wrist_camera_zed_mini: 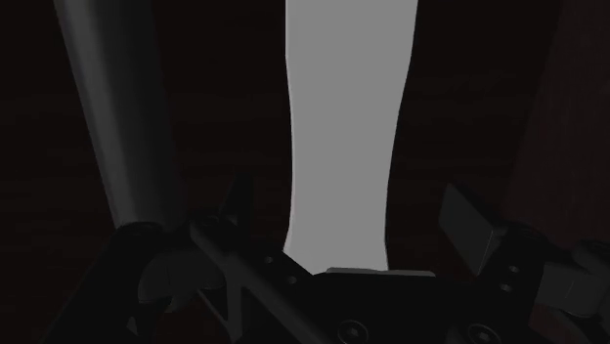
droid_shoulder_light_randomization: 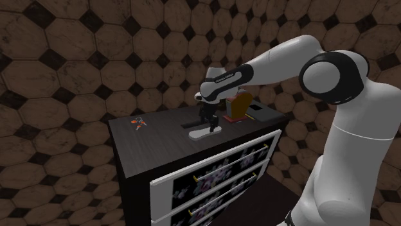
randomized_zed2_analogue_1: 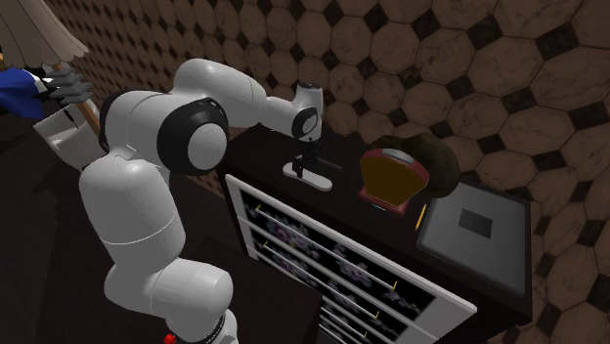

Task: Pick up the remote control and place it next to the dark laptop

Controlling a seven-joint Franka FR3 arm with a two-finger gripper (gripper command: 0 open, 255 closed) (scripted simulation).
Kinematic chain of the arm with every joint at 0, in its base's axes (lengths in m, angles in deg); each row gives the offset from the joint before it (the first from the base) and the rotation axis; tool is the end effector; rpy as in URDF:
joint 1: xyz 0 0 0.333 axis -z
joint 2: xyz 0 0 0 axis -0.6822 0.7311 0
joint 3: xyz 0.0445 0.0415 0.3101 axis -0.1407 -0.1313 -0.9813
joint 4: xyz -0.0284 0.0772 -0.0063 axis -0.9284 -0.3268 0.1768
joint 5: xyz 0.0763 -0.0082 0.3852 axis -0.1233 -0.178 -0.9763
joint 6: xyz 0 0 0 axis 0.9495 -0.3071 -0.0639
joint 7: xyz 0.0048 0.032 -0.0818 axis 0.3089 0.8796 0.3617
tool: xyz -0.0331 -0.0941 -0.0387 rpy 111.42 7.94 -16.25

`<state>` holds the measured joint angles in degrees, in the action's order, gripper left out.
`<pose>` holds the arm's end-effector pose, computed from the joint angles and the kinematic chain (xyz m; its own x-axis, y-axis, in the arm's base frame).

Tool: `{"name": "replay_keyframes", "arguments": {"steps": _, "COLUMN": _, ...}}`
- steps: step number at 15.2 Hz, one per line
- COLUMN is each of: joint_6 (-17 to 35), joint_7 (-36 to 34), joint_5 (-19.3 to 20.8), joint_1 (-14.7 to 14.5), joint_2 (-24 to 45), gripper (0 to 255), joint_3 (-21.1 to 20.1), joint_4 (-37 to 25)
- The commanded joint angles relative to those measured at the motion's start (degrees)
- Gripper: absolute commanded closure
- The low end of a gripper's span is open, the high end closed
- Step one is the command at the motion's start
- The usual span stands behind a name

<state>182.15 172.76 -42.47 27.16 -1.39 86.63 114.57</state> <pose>0.5740 -0.0329 0.3604 0.1616 0.9868 0.0103 0.9867 -0.1614 -0.0205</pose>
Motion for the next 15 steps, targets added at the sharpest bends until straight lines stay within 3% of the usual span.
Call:
{"name": "replay_keyframes", "arguments": {"steps": 1, "joint_6": 1.5, "joint_7": 0.7, "joint_5": -0.5, "joint_1": 0.1, "joint_2": 0.9, "gripper": 0, "joint_3": -0.2, "joint_4": 0.5}}
{"name": "replay_keyframes", "arguments": {"steps": 12, "joint_6": 3.9, "joint_7": 1.2, "joint_5": -1.3, "joint_1": 0.2, "joint_2": 2.5, "gripper": 0, "joint_3": -0.4, "joint_4": 1.6}}
{"name": "replay_keyframes", "arguments": {"steps": 13, "joint_6": 3.9, "joint_7": 1.2, "joint_5": -1.3, "joint_1": 0.2, "joint_2": 2.5, "gripper": 255, "joint_3": -0.4, "joint_4": 1.6}}
{"name": "replay_keyframes", "arguments": {"steps": 15, "joint_6": 3.9, "joint_7": 1.2, "joint_5": -1.3, "joint_1": 0.2, "joint_2": 2.5, "gripper": 255, "joint_3": -0.4, "joint_4": 1.6}}
